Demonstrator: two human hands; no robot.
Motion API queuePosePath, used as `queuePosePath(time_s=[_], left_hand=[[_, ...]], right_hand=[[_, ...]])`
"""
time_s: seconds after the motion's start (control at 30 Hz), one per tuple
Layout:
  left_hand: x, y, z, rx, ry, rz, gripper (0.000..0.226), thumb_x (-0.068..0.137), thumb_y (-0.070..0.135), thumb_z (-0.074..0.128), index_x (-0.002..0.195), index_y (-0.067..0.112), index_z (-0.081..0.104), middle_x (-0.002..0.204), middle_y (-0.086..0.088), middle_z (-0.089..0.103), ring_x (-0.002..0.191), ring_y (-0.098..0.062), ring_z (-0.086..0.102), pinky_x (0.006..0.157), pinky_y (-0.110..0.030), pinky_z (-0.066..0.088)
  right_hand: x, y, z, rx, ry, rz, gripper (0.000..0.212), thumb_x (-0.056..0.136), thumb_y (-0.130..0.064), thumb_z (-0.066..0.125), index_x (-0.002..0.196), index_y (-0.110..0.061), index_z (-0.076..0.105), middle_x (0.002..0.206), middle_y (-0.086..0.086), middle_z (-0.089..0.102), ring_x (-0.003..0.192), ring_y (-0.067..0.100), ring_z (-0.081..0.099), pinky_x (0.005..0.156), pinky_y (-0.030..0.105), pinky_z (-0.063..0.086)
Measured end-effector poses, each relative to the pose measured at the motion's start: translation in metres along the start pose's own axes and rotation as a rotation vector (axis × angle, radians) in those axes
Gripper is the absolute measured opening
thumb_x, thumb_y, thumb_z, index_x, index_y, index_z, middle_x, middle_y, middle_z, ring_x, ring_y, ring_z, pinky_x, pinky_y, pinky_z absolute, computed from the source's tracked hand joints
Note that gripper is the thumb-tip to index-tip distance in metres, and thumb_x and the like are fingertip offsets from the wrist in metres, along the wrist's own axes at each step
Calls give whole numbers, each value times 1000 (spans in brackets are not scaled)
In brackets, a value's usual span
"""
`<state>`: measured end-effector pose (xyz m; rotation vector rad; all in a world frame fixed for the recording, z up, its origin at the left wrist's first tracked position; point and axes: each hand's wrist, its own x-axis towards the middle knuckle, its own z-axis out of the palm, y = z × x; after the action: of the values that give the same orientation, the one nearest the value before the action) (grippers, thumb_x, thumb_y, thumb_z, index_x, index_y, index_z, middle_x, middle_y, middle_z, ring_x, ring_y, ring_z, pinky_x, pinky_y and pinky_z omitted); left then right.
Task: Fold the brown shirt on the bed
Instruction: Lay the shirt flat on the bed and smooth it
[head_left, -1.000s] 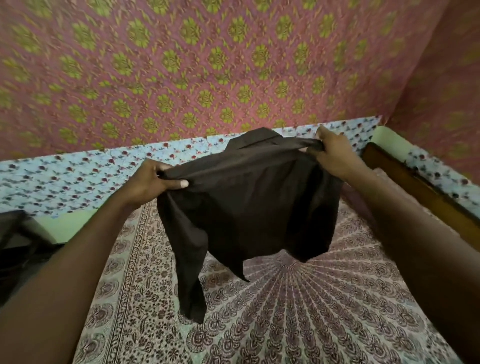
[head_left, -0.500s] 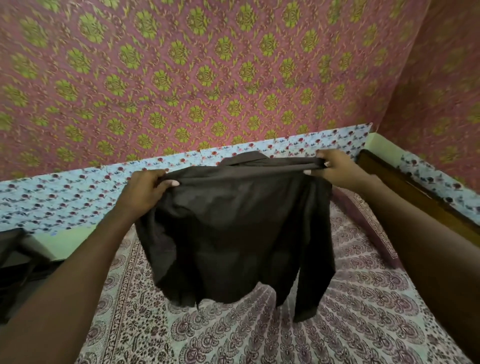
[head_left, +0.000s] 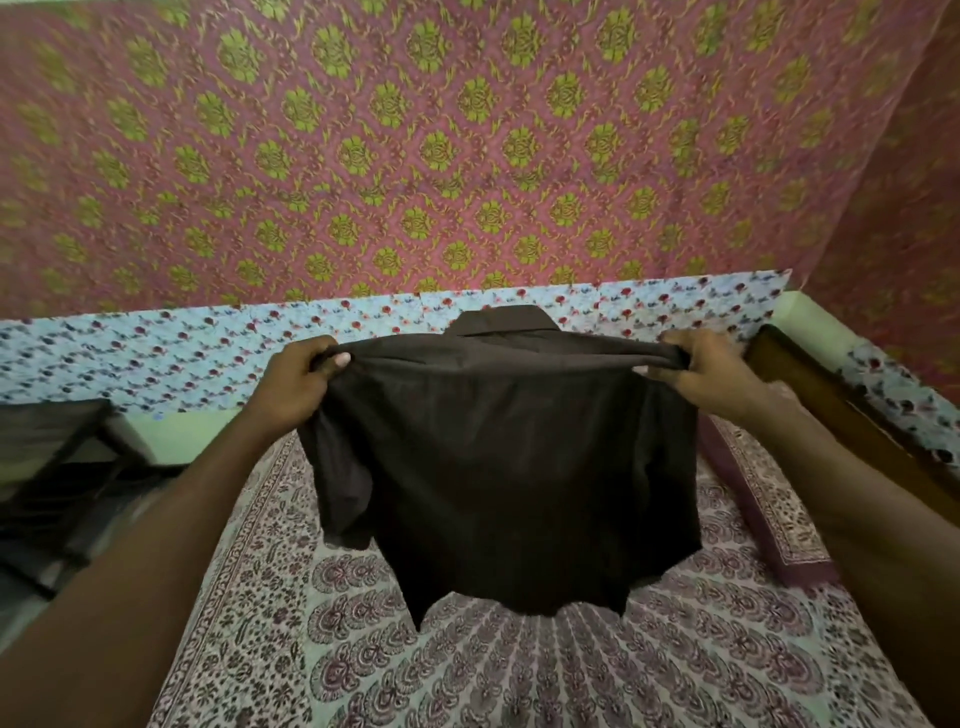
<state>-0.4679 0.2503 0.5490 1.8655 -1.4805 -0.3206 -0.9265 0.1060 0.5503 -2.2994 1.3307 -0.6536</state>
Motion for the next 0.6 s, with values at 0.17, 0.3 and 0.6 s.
queuePosePath(time_s=[0.17, 0.3, 0.6], left_hand=[[-56, 5, 28, -147, -110, -44, 26, 102, 13, 60, 77, 11, 65, 80, -5, 68, 76, -15, 62, 75, -30, 43], [-93, 11, 39, -226, -145, -30, 11, 96, 2, 67, 87, -4, 63, 83, -22, 62, 79, -20, 59, 75, -35, 44], [-98, 22, 35, -54, -12, 130, 58, 92, -16, 53, 75, 37, 66, 85, 25, 67, 88, 7, 59, 87, -18, 45]], right_hand=[[-57, 33, 17, 55, -85, -40, 20, 94, -12, 72, 81, -3, 60, 74, 17, 60, 67, 17, 58, 60, 39, 41], [-101, 51, 21, 133, -64, -54, 33, 90, -11, 77, 70, -28, 58, 64, 0, 53, 60, 12, 52, 59, 33, 38], [-119, 48, -7, 171, 142, -7, 47, 81, -34, 87, 65, -22, 45, 59, -2, 43, 57, 14, 43, 55, 33, 30]])
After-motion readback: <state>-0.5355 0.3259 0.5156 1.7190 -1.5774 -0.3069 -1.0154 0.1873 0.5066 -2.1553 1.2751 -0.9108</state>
